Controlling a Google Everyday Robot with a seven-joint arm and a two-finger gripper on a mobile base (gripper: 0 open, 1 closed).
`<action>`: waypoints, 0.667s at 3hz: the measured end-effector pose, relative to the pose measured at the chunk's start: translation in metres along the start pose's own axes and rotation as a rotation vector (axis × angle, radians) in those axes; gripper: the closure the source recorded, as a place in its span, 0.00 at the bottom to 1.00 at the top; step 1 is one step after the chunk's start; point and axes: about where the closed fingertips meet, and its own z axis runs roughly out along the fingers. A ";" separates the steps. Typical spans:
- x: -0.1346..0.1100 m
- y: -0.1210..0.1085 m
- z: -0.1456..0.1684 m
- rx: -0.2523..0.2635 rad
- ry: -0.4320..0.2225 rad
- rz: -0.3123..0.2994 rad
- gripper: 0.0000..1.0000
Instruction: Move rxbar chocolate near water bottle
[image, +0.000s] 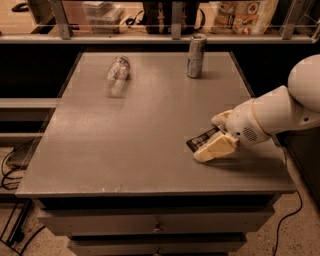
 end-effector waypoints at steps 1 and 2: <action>-0.004 0.000 -0.005 0.000 0.000 0.000 0.81; -0.004 0.000 -0.006 0.001 0.000 0.000 1.00</action>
Offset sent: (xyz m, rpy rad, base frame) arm 0.0265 -0.0189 0.0448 -0.0009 -0.1255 -0.0691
